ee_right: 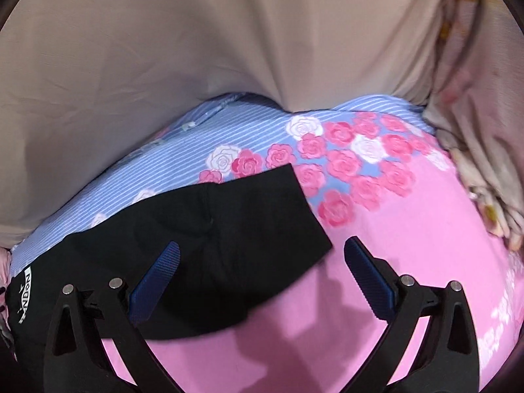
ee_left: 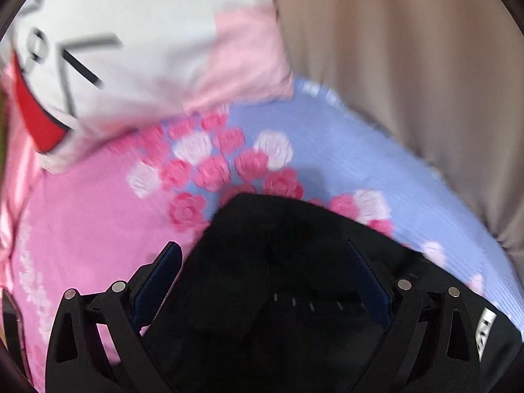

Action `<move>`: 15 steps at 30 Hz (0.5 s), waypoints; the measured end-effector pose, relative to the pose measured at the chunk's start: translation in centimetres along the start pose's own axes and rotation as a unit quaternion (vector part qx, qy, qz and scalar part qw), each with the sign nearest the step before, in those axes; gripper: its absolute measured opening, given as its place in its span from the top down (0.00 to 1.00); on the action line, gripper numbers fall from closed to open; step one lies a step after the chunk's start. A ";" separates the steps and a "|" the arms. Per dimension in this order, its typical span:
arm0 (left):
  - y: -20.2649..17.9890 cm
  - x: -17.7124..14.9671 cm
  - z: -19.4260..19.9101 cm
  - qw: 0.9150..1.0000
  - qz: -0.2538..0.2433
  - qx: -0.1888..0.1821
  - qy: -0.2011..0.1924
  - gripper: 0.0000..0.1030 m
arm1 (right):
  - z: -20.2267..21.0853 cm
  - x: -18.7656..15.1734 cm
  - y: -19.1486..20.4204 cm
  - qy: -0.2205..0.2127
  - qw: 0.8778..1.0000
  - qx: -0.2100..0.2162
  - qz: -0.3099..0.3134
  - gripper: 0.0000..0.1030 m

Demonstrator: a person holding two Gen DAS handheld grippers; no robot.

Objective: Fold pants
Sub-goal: 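Grasp the waistband corners of the black sweatpants with both grippers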

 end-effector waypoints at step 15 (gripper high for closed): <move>-0.3 0.4 4.7 0.998 -0.014 -0.028 -0.057 0.88 | 1.5 1.3 4.4 -0.047 0.994 0.037 0.090 1.00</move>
Point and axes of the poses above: each gripper's, at about its wrist camera, not at the fingertips, and z roughly against the way its jaws point, y to its left, x to its top, the point moved 3 cm from there along -z, roughly the way its jaws point, and after that the axes turned 4 degrees about -z, right-handed, at the moved point
